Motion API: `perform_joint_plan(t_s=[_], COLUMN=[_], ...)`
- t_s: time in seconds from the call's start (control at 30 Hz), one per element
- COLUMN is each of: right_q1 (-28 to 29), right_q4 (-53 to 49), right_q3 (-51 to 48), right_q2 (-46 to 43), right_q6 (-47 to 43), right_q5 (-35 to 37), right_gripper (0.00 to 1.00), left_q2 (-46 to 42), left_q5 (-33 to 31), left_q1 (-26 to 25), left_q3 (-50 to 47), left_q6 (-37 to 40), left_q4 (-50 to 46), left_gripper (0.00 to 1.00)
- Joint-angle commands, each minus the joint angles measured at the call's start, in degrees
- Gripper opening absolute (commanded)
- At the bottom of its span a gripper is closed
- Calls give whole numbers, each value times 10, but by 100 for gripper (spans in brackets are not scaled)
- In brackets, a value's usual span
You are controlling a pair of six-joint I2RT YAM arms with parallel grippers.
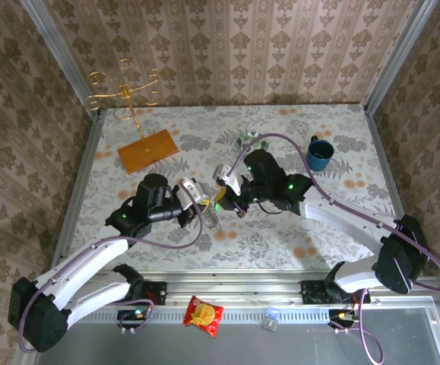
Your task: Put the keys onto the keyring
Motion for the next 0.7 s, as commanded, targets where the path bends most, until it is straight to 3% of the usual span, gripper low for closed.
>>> perform_joint_plan(t_s=[0.0,0.67], right_q1=[3,9], right_q4=[22,23], right_q3=[-4,-4], right_q2=[-2,21], right_q6=[-8,2], right_q5=[-12,1], right_gripper=[0,0], left_q2=[1,11], left_q5=[25,41], left_q1=[-4,-4], left_q3=[5,14], left_q6=[-4,8], left_q4=[7,0], left_gripper=[0,0])
